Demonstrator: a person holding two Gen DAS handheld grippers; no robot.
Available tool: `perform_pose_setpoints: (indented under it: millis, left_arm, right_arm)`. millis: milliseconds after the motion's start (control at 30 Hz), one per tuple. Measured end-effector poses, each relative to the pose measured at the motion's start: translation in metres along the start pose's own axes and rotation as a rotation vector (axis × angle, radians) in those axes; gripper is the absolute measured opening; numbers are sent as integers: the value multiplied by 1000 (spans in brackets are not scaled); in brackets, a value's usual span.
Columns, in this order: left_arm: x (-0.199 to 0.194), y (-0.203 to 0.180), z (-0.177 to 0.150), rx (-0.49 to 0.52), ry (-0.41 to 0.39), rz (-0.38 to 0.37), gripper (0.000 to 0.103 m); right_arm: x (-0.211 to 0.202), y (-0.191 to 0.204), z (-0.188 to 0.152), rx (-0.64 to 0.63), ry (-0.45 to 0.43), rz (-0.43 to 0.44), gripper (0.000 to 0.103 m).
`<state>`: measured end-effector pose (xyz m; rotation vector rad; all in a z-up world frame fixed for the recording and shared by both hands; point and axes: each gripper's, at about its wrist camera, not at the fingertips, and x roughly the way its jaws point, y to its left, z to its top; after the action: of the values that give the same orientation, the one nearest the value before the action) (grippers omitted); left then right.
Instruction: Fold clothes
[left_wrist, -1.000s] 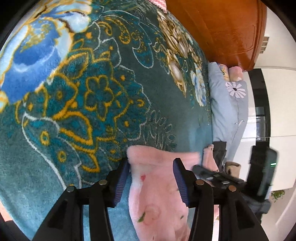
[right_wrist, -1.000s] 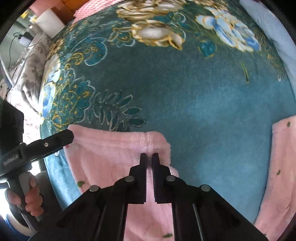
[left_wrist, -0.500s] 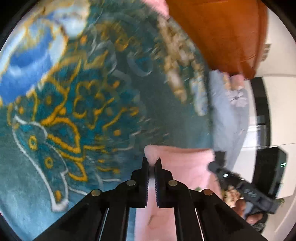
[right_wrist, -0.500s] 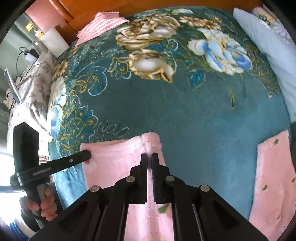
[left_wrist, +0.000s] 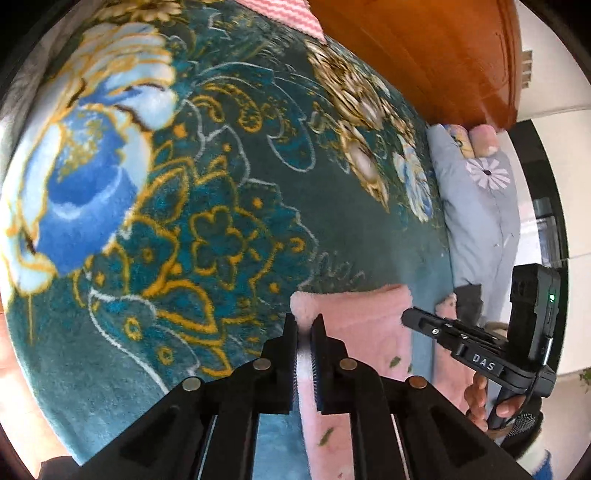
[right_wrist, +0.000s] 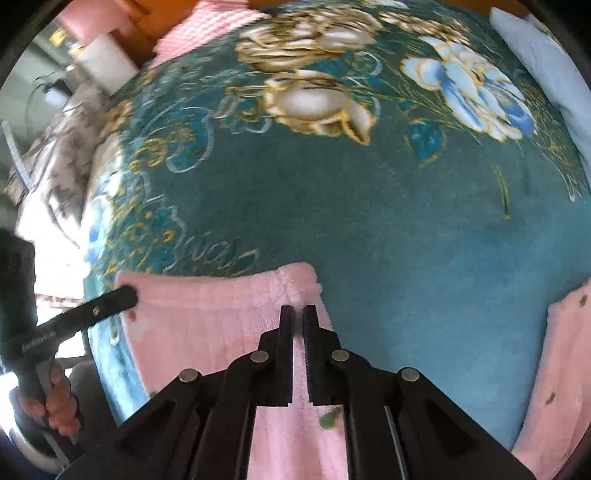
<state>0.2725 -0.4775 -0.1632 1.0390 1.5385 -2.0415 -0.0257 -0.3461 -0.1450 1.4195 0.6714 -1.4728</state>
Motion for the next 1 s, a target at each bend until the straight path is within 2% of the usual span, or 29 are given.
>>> perform_pose_setpoints:
  millis: [33,67,100,133,167,233,267,367,433,600,633,667,733,800,867,1000]
  left_arm:
    - [-2,-2,2,2,10,-8,13]
    - [-4,-4,2,13,13,-11,20]
    - [-9,-5,1,24,5,-2,33]
    - [-14,-7,0,35,-3,8,40]
    - [-21,-11,-2,51,-20,12,47]
    - [-30,-20,-4,73,-48,14,51]
    - [-33,-25,-4,81,-58,12,54]
    - [-27,-40,-2,101,-45,0,57]
    - [-20,-52,-2,123,-26,-3,57]
    - [-5,-74,-6,169,7,-3,57]
    - [-3,-76,-7,170,14,-3,57]
    - [-1,-78,-8,170,21,-3,57]
    - [2,-81,-10,177,32,-1,57]
    - [2,-82,-11,183,31,-1,57]
    - [2,-83,-13,190,29,0,57]
    - [9,-76,-13,128,30,-36,57]
  right_arm:
    - [-8,-2,-2,-12,-15,6,9]
    - [-16,-7,-5,-18,-35,17,11]
    - [-27,-15,-9,-10,-61,29,13]
    - [-37,-28,-15,5,-88,13,16]
    - [-46,-43,-21,25,-117,-32,21]
    - [-58,-79,-36,72,-151,-178,25]
    - [-58,-101,-45,110,-147,-273,26]
    - [-46,-149,-62,213,-91,-427,26]
    - [-35,-167,-70,262,-70,-428,26]
    - [-25,-177,-72,328,-86,-419,26]
    - [-26,-177,-71,335,-92,-428,19]
    - [-26,-179,-71,340,-92,-447,5]
    - [-30,-184,-71,371,-95,-465,4]
    - [-39,-189,-73,421,-118,-441,3]
    - [-60,-186,-72,442,-177,-397,2]
    - [-123,-147,-58,407,-371,-216,2]
